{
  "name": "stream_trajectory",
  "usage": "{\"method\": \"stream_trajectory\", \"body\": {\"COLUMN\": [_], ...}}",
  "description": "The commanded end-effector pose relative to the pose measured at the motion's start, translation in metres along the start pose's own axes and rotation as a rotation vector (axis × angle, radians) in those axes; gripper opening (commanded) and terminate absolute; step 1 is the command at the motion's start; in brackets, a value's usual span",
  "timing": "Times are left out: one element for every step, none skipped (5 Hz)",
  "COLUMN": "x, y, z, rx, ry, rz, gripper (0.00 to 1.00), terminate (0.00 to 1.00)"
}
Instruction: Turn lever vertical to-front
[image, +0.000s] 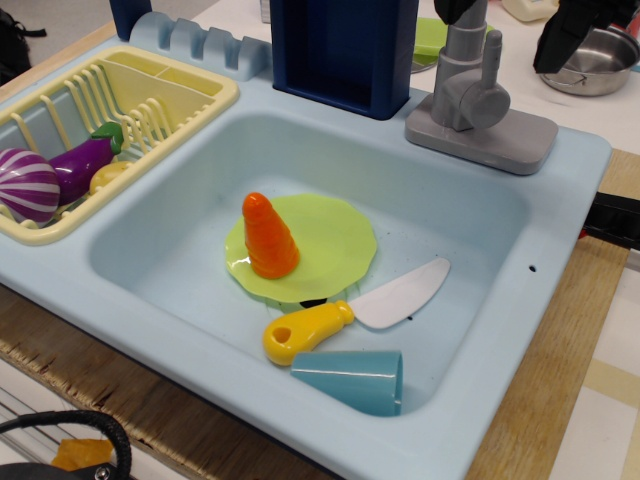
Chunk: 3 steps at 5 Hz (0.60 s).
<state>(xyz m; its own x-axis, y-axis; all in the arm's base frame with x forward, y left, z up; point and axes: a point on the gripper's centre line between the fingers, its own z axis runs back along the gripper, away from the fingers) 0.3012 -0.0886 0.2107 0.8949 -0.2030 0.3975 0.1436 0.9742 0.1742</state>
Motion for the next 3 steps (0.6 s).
{"method": "stream_trajectory", "body": {"x": [0.014,0.017,0.014], "y": [0.008,0.010,0.009], "z": [-0.004,-0.012,-0.020], "rx": [0.011,0.034,0.047], "ry": [-0.002,-0.005,-0.012], "rz": [-0.002,-0.002,0.026], "gripper": [1.00,1.00,0.00], "terminate": [0.00,0.00,0.00]}}
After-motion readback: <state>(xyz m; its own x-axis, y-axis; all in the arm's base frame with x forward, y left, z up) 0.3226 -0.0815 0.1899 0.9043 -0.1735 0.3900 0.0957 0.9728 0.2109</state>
